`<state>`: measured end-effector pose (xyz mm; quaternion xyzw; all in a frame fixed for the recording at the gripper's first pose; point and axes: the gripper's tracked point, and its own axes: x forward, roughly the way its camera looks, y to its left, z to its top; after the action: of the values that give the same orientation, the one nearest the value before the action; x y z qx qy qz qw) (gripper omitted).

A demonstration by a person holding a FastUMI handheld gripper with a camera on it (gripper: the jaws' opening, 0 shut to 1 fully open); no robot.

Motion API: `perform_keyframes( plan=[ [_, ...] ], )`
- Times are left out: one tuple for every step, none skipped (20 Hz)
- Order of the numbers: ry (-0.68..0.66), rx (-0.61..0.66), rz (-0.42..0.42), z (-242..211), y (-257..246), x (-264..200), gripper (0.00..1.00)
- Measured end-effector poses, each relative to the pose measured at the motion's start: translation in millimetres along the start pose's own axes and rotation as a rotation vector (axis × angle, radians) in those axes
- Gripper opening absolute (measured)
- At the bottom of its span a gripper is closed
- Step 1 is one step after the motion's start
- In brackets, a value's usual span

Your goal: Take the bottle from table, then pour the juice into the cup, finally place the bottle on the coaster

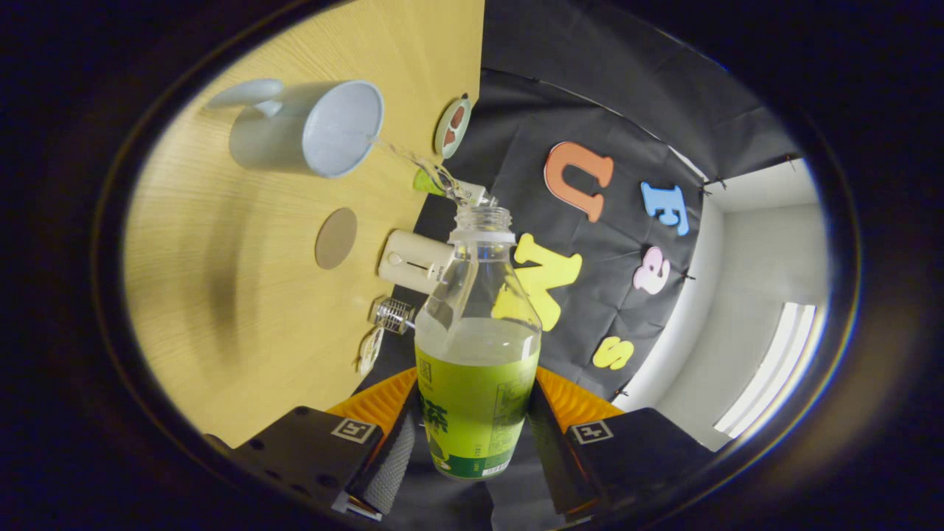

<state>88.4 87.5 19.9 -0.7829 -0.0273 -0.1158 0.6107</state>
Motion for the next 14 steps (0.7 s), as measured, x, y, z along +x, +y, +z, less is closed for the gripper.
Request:
perform_keyframes(
  plan=[
    [0.0, -0.005, -0.003, 1.6, -1.0, -0.1, 0.81],
    [-0.001, -0.01, -0.003, 2.5, -1.5, -0.9, 0.81],
    [0.002, -0.02, -0.004, 2.5, -1.1, -1.2, 0.81],
    [0.004, -0.036, -0.01, 1.8, -2.3, -1.7, 0.81],
    [0.002, -0.047, -0.014, 2.5, -4.7, -1.0, 0.81],
    [0.002, -0.055, -0.015, 2.6, -4.2, -1.2, 0.81],
    [0.002, -0.056, -0.014, 3.1, -4.6, -0.7, 0.81],
    [0.005, -0.053, -0.011, 2.4, -4.3, -1.1, 0.81],
    [0.004, -0.051, -0.006, 1.8, -4.6, -1.1, 0.81],
    [0.0, -0.05, -0.004, 3.0, -4.5, -1.9, 0.81],
    [-0.002, -0.058, -0.007, 3.3, -5.5, -3.0, 0.81],
    [-0.004, -0.064, -0.007, 5.3, -5.0, -3.5, 0.81],
    [-0.003, -0.068, -0.007, 5.0, -4.4, -4.7, 0.81],
    [-0.003, -0.073, -0.005, 4.9, -4.5, -5.2, 0.81]
  ],
)
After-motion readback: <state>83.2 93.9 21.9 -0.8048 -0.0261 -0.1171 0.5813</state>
